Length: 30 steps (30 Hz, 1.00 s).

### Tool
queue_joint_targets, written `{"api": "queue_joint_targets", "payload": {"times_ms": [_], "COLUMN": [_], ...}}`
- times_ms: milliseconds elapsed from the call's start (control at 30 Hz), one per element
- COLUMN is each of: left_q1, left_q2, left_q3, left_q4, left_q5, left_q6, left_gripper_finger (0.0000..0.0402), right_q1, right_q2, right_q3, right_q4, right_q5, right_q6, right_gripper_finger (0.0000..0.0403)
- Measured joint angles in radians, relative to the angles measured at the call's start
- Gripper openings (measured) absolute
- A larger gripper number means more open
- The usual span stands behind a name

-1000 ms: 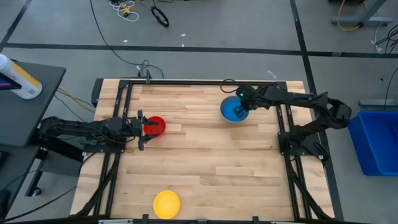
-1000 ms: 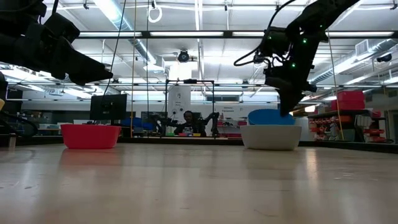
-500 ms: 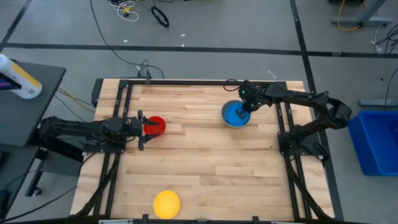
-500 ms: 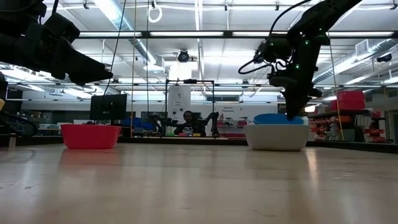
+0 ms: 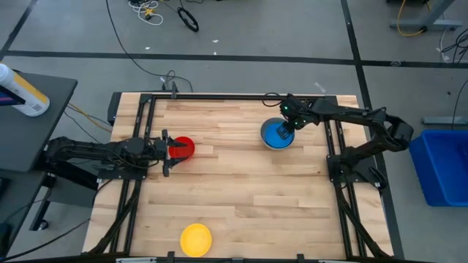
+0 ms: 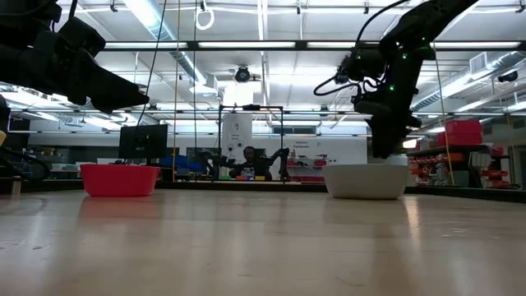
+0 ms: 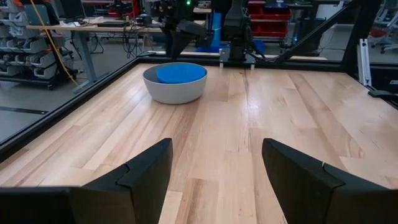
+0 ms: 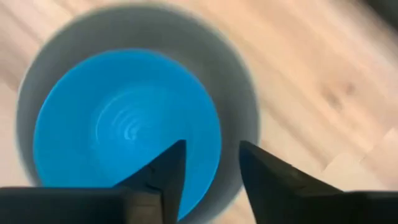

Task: Nest bowls inside each other
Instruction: Stack the red bowl on the blue bowl

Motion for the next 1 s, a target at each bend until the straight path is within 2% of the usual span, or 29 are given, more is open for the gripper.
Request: {"api": "queue_joint_targets", "payload": {"times_ms": [133, 267, 367, 467, 533, 700, 1000], "left_q1": [0.000, 0.000, 0.000, 0.000, 0.000, 0.000, 0.000], "left_q2": [0.000, 0.000, 0.000, 0.022, 0.058, 0.213, 0.610], "left_q3": [0.000, 0.000, 0.000, 0.003, 0.005, 0.068, 0.254], "left_q4": [0.000, -0.009, -0.048, -0.084, -0.085, -0.144, -0.263], "left_q5": [-0.007, -0.039, -0.113, -0.194, -0.187, -0.175, -0.116], "left_q6": [0.000, 0.000, -0.026, -0.085, -0.116, -0.204, -0.359], "left_gripper_finger": [0.0256, 0.0256, 0.0256, 0.0256, 0.0256, 0.0256, 0.0256], "right_q1": [0.032, 0.087, 0.145, 0.206, 0.236, 0.290, 0.354], "right_q2": [-0.008, -0.007, 0.000, 0.000, 0.000, 0.000, 0.000], "right_q3": [0.000, 0.000, 0.000, 0.000, 0.000, 0.000, 0.000], "right_q4": [0.110, 0.277, 0.389, 0.460, 0.468, 0.455, 0.446], "right_q5": [0.027, -0.092, -0.180, -0.193, -0.193, -0.169, -0.156], "right_q6": [-0.057, -0.071, -0.060, -0.053, -0.053, -0.034, -0.041], "right_gripper_finger": [0.0188, 0.0193, 0.0191, 0.0185, 0.0181, 0.0175, 0.0173]}}
